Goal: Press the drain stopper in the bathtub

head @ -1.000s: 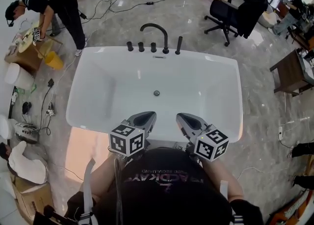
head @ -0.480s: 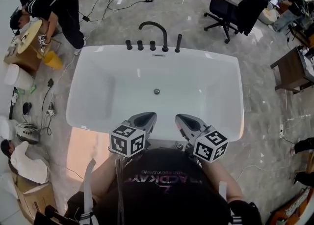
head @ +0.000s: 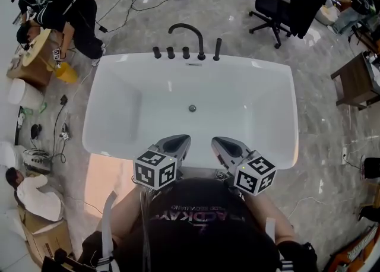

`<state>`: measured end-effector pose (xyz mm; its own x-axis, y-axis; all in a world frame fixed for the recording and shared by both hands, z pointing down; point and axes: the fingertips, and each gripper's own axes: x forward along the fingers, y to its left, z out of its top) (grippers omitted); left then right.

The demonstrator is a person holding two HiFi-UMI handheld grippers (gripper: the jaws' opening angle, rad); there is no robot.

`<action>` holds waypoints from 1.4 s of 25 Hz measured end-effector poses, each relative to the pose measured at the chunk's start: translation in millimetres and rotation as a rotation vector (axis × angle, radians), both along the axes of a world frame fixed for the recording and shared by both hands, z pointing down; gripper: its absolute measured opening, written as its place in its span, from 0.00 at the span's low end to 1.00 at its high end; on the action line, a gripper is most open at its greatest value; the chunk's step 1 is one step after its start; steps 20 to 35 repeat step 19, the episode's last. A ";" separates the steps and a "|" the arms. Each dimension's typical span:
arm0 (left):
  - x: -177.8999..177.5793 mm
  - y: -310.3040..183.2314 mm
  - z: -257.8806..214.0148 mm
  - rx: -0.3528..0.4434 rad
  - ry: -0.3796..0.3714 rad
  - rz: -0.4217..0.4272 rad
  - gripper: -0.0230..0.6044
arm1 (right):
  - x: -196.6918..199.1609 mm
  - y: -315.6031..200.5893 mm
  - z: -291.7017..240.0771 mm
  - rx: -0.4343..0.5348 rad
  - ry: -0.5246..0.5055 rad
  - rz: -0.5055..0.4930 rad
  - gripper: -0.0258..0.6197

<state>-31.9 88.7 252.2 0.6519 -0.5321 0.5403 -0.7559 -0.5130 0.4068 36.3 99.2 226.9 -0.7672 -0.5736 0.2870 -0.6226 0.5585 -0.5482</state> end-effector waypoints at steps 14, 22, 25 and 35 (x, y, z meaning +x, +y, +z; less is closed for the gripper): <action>-1.2 -8.4 -1.0 0.002 0.010 -0.003 0.04 | -1.2 -7.1 -0.7 0.005 0.017 -0.001 0.06; -3.9 -10.4 3.2 0.003 0.009 -0.002 0.04 | -4.4 -9.4 3.7 0.002 0.017 -0.002 0.06; -3.9 -10.4 3.2 0.003 0.009 -0.002 0.04 | -4.4 -9.4 3.7 0.002 0.017 -0.002 0.06; -3.9 -10.4 3.2 0.003 0.009 -0.002 0.04 | -4.4 -9.4 3.7 0.002 0.017 -0.002 0.06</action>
